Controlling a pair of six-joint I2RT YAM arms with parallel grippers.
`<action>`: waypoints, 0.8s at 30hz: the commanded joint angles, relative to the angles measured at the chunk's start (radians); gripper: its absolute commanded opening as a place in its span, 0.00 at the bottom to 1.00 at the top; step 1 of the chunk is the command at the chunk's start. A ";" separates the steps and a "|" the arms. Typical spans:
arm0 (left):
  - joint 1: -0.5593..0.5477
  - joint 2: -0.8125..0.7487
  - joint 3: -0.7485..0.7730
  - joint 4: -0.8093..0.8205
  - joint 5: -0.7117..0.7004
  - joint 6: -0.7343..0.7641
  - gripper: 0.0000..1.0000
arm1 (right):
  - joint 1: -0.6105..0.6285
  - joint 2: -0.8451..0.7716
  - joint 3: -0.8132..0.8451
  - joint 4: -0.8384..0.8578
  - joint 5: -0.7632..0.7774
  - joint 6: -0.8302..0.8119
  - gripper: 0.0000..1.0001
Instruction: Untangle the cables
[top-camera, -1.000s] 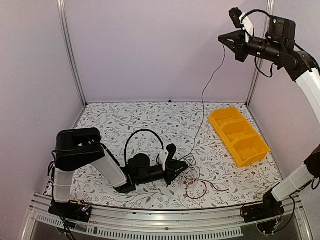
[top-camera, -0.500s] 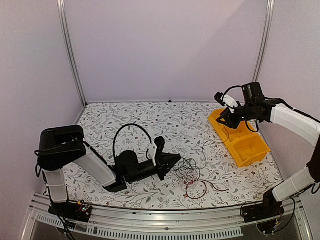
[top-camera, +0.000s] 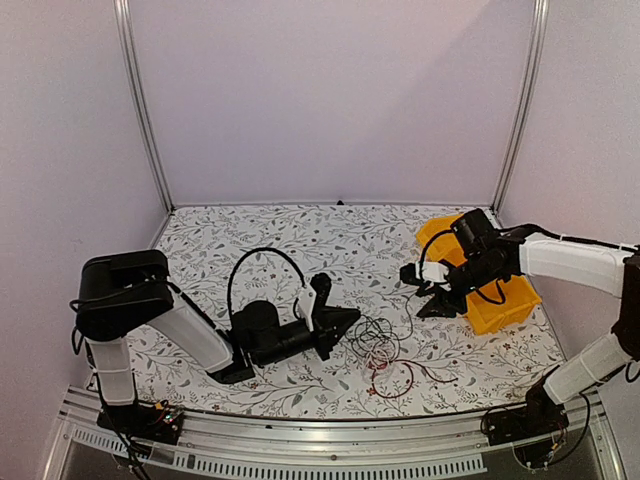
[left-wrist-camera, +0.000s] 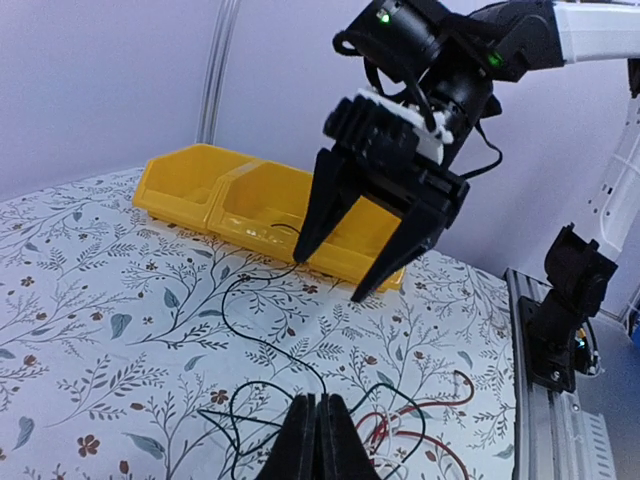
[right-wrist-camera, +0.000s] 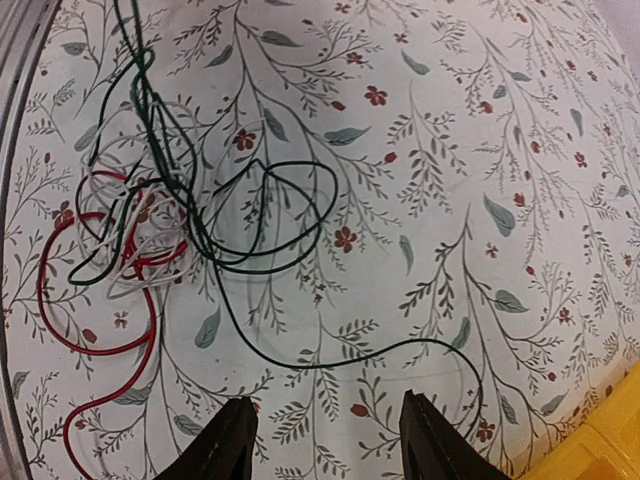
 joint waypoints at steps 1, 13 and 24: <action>0.015 0.014 0.007 0.001 -0.018 -0.015 0.02 | 0.057 0.063 -0.056 0.022 0.030 -0.090 0.54; 0.024 0.018 -0.019 0.035 -0.038 -0.041 0.02 | 0.147 0.257 -0.041 0.129 0.035 -0.095 0.63; 0.026 -0.021 -0.061 0.059 -0.062 -0.052 0.02 | 0.166 0.236 0.093 0.032 0.159 -0.056 0.01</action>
